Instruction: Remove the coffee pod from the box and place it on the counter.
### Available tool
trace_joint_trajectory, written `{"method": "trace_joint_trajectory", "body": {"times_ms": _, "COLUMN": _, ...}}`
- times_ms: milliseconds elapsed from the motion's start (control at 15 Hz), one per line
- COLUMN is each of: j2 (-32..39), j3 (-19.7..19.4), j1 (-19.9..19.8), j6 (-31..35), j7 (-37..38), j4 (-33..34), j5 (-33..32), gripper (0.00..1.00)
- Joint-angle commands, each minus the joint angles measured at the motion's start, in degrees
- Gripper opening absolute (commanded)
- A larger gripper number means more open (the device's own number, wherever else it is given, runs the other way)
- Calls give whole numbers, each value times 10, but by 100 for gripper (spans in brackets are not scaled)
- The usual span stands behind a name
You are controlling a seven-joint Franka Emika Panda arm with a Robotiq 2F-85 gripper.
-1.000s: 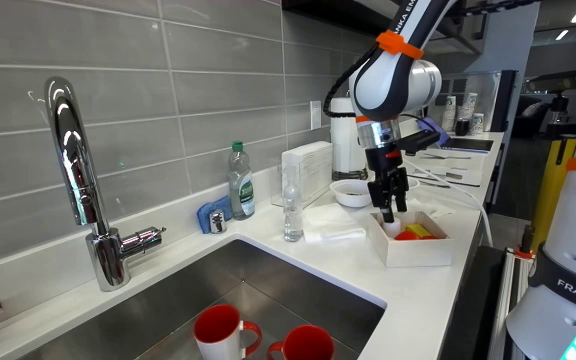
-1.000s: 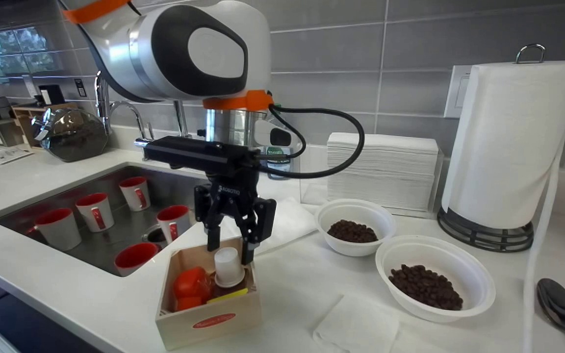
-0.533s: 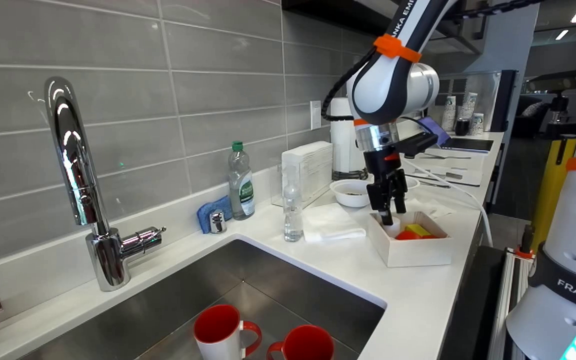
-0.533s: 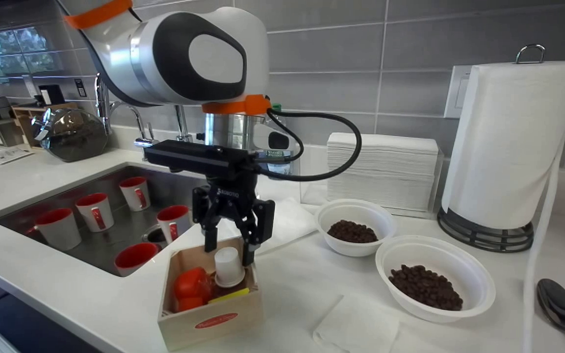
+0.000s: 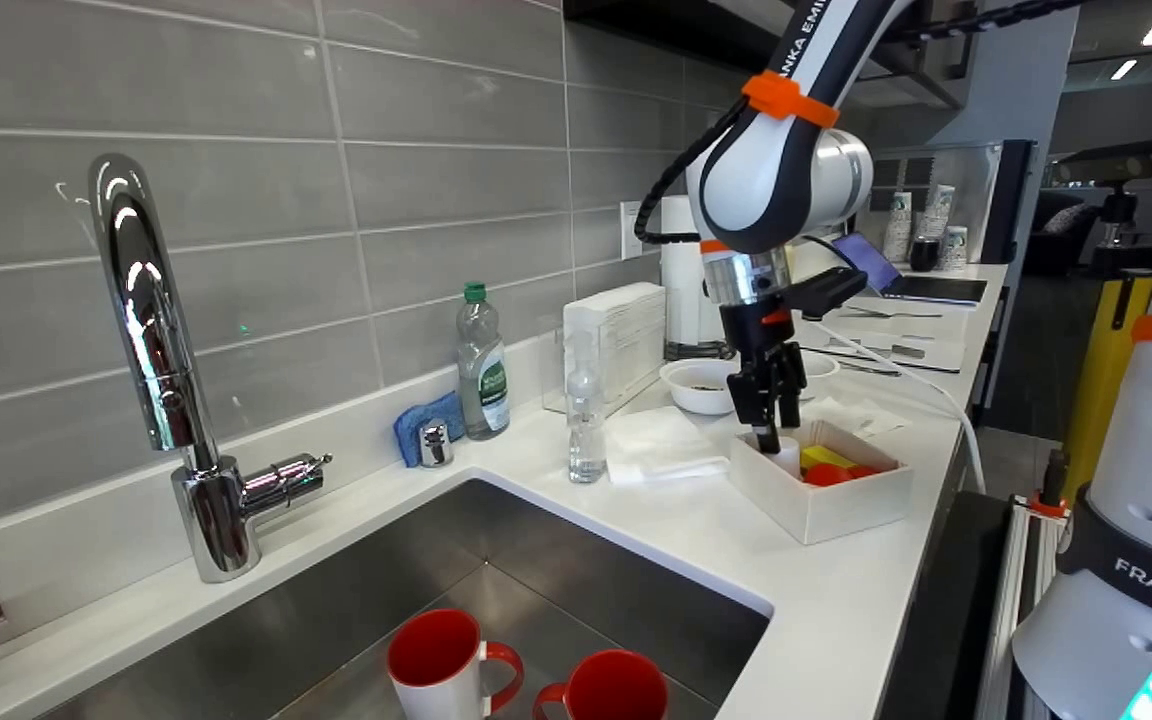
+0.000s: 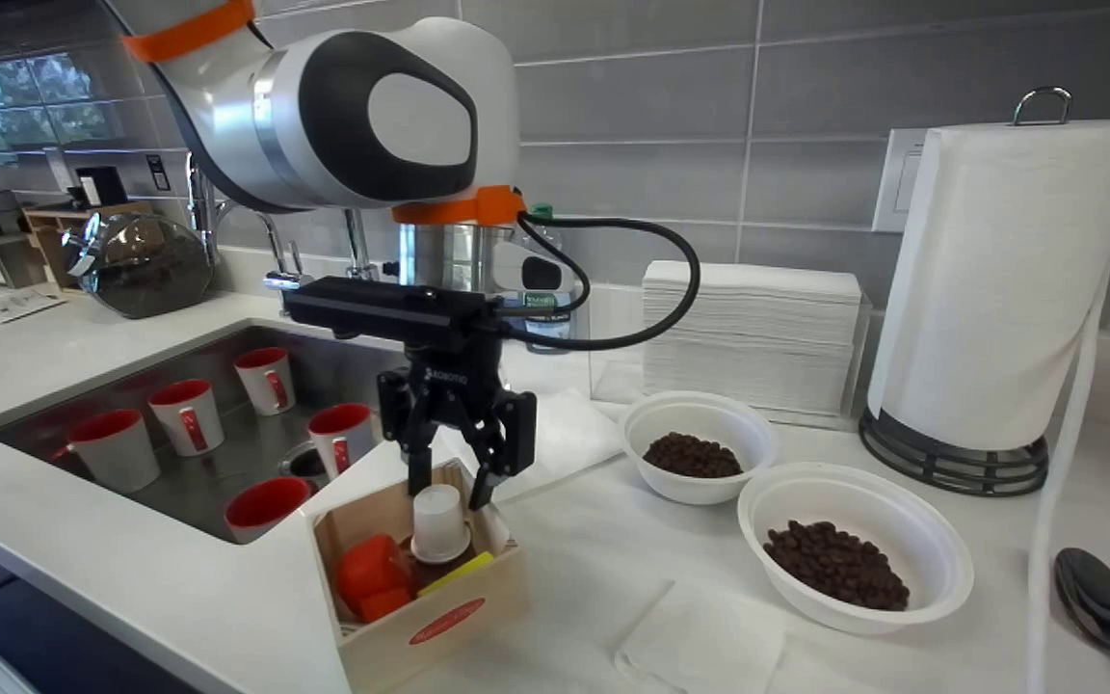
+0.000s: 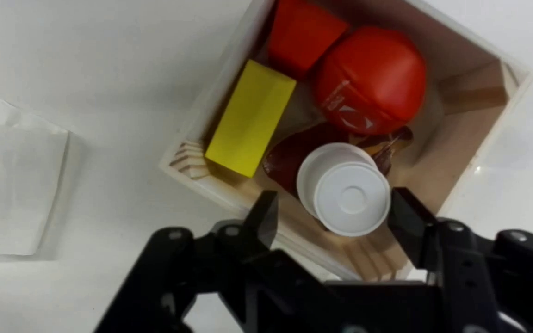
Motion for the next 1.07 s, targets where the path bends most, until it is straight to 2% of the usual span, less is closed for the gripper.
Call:
{"method": "trace_joint_trajectory", "body": {"times_ms": 0, "j2": 21, "j3": 4, "j1": 5, "j6": 19, "j7": 1, "j4": 0, "j5": -8, "gripper": 59}}
{"method": "trace_joint_trajectory", "body": {"times_ms": 267, "j2": 17, "j3": 9, "j1": 8, "j6": 10, "j7": 8, "j4": 1, "j5": -8, "gripper": 62}}
{"method": "trace_joint_trajectory", "body": {"times_ms": 467, "j2": 3, "j3": 14, "j1": 10, "j6": -3, "j7": 14, "j4": 1, "j5": -2, "gripper": 67}}
{"method": "trace_joint_trajectory", "body": {"times_ms": 800, "j2": -26, "j3": 23, "j1": 16, "j6": -38, "j7": 33, "j4": 4, "j5": 0, "gripper": 61}}
{"method": "trace_joint_trajectory", "body": {"times_ms": 1000, "j2": -45, "j3": 28, "j1": 18, "j6": -61, "j7": 51, "j4": 6, "j5": -5, "gripper": 62}}
